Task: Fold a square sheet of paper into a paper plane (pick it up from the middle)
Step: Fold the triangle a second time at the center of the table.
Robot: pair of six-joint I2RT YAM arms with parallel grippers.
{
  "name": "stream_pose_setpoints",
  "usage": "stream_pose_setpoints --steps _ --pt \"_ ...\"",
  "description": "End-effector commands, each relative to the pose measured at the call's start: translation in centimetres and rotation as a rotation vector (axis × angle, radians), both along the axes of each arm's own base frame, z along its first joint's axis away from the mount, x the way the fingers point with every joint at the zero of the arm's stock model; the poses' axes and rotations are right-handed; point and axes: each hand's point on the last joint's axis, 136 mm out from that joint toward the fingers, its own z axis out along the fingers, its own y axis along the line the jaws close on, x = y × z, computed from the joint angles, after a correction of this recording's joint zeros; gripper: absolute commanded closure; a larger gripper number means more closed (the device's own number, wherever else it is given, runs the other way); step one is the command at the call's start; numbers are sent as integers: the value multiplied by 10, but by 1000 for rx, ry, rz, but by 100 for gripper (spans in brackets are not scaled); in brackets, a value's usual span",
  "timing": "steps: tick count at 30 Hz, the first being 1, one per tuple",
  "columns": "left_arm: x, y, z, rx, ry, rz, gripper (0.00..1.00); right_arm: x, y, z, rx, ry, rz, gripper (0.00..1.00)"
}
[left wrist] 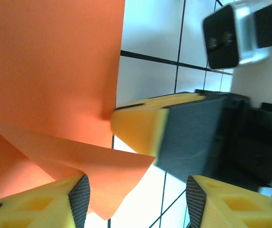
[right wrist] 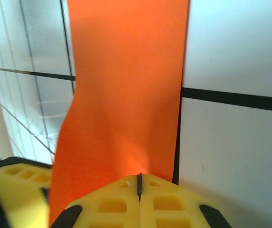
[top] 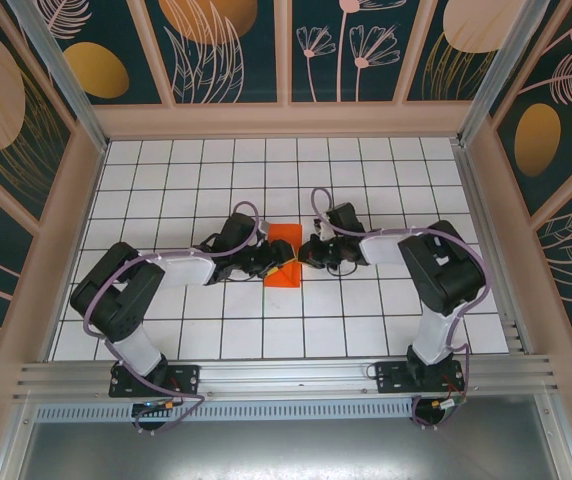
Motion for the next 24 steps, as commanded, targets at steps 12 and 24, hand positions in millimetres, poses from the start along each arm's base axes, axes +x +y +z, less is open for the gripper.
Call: stream_pose_setpoints --steps 12,24 --pt "6 -6 -8 21 -23 -31 45 4 -29 44 152 -76 -29 62" --pt "4 0 -14 54 -11 -23 65 -8 2 40 179 -59 64 65"
